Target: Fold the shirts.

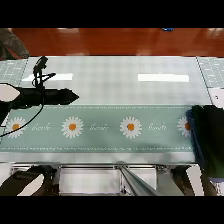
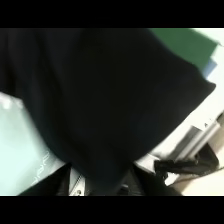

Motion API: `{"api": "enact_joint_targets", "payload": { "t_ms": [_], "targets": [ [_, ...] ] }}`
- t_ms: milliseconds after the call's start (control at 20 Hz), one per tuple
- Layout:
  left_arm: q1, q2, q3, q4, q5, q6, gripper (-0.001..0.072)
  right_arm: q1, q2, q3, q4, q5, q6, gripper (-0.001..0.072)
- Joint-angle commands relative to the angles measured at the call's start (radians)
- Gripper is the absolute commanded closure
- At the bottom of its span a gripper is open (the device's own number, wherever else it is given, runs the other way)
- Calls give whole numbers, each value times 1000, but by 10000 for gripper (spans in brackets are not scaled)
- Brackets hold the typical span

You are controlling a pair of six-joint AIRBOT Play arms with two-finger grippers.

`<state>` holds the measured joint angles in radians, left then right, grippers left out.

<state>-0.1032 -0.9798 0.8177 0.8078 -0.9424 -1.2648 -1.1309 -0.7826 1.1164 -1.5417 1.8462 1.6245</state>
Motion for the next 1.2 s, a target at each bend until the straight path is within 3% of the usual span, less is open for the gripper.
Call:
{"api": "enact_joint_targets", "payload": {
  "t_ms": [0, 200, 300, 400, 500, 550, 700, 800, 900, 950, 1150],
  "targets": [
    [1, -4, 1, 0, 62, -3, 687, -14, 20, -44, -24, -19, 18, 295],
    [204, -5, 107, -47, 92, -23, 687, -14, -47, 58, 99, -13, 34, 318],
    [299, -6, 195, -145, 90, -22, 686, -2, -90, 132, 322, -49, 79, 493],
    [324, -9, 305, -182, 90, -21, 687, 94, -128, 190, 602, -186, 95, 691],
    [272, -30, 432, -179, 74, -18, 687, 331, -156, 229, 794, -456, 93, 688],
    [227, -50, 497, -174, 54, -18, 687, 483, -173, 252, 797, -575, 78, 688],
    [68, -108, 614, 18, -58, -35, 688, 988, -271, 305, 579, -795, 19, 688],
    [-22, -139, 587, 235, -155, -98, 686, 1247, -365, 309, 251, -742, 31, 688],
    [-28, -174, 523, 371, -227, -146, 687, 1397, -468, 309, -87, -587, 175, 688],
    [-11, -188, 487, 398, -249, -183, 687, 1421, -511, 309, -159, -525, 199, 688],
    [30, -221, 412, 397, -256, -249, 687, 1426, -622, 309, -171, -430, 187, 688]
  ]
}}
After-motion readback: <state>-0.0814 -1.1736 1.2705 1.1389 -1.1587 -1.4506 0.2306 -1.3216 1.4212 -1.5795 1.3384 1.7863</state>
